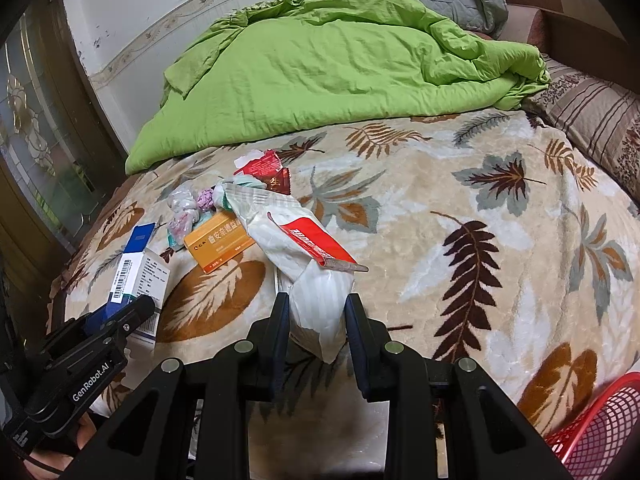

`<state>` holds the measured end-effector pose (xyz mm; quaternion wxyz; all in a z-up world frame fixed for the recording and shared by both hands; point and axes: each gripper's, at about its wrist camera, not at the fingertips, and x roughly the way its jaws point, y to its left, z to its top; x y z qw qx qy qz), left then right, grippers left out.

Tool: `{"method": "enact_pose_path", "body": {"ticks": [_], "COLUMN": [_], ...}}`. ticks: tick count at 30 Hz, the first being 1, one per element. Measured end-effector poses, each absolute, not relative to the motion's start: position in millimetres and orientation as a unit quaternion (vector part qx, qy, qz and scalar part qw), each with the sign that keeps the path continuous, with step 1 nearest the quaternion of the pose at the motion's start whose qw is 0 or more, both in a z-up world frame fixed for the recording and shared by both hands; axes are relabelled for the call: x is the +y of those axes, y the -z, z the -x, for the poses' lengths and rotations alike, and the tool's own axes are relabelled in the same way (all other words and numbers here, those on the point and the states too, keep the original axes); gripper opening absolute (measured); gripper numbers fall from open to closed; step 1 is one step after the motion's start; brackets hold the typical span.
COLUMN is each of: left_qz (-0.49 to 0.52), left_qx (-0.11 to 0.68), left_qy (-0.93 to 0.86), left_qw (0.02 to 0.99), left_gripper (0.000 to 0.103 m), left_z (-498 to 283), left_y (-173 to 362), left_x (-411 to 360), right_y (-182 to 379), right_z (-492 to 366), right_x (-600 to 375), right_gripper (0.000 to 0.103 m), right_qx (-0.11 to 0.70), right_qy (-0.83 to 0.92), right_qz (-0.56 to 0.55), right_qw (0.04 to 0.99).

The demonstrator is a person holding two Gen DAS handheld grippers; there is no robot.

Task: Collect trash

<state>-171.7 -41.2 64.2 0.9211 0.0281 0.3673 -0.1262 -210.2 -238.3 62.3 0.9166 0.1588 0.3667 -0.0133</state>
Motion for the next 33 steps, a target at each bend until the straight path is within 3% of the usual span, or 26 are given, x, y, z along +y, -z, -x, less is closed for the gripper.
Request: {"method": "enact_pose_path", "body": {"ticks": [33], "left_qz": [-0.032], "left_qx": [0.371], "left_qy": [0.128], "left_qw": [0.919], "left_gripper": [0.033], "left_z": [162.1], "left_y": [-56.3], "left_x": [-41.6], "right_y": [-60.9], "right_z": [206.7], "right_x": [-238.5], "right_gripper": [0.03], "right_qx": [0.37], "right_qy": [0.01], "right_qz": [-0.156], "right_qw": [0.916]}}
